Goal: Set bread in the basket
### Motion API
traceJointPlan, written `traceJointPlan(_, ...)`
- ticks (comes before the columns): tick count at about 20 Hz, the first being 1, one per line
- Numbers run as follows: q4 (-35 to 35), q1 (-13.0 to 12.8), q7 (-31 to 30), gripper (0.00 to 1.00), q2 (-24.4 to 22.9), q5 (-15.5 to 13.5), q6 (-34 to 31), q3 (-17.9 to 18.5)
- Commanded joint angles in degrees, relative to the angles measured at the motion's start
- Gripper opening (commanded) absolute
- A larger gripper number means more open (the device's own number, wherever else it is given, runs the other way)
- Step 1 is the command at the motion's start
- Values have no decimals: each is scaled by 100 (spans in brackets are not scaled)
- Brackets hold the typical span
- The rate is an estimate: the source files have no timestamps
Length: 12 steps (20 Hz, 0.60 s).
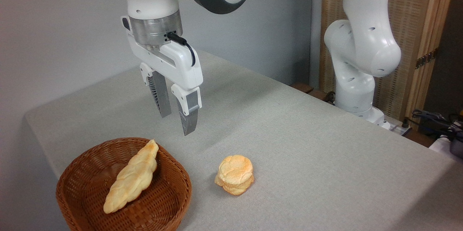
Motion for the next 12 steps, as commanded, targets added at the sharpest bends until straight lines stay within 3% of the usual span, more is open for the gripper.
traceJointPlan(1,79,-9,40,100,-29,-77,-205,18)
traceJointPlan(6,61,-44,119,100,5,-77,-372,-9)
traceJointPlan(12,8,-62,119,100,146,-77,155,-9)
